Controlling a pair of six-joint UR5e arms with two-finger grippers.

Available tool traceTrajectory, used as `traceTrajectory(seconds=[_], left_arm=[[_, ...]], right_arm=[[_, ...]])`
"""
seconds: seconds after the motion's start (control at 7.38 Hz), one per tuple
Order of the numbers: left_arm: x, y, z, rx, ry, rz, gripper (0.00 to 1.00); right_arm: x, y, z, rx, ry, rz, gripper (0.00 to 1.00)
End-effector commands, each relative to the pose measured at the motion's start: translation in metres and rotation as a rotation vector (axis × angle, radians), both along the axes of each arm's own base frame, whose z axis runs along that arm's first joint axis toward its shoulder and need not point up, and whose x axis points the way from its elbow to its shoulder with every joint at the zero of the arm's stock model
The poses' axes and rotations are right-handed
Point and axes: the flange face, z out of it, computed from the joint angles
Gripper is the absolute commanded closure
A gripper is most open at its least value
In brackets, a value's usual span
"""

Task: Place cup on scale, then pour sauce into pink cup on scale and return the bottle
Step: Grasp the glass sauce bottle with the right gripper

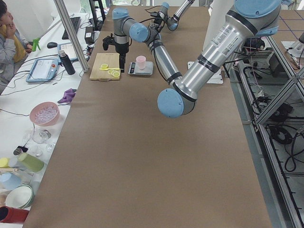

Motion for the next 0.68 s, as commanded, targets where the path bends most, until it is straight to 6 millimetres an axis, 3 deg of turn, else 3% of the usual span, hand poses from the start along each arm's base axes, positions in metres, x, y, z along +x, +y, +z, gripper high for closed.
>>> traceTrajectory(seconds=[0.0,0.14,0.41,0.54], left_arm=[[0.0,0.0,-0.001,0.002,0.0,0.001,0.02],[0.0,0.0,-0.001,0.001,0.0,0.0,0.02],[-0.001,-0.001,0.0,0.0,0.0,0.0,0.02],[-0.006,-0.004,0.001,0.001,-0.001,-0.008,0.02]], right_arm=[[0.002,0.003,0.002,0.017,-0.016,-0.002,0.19],[0.003,0.003,-0.001,0.025,-0.024,-0.002,0.5],[-0.001,-0.002,-0.009,0.036,-0.038,0.01,0.94],[0.0,-0.006,-0.012,0.034,-0.048,0.05,1.0]])
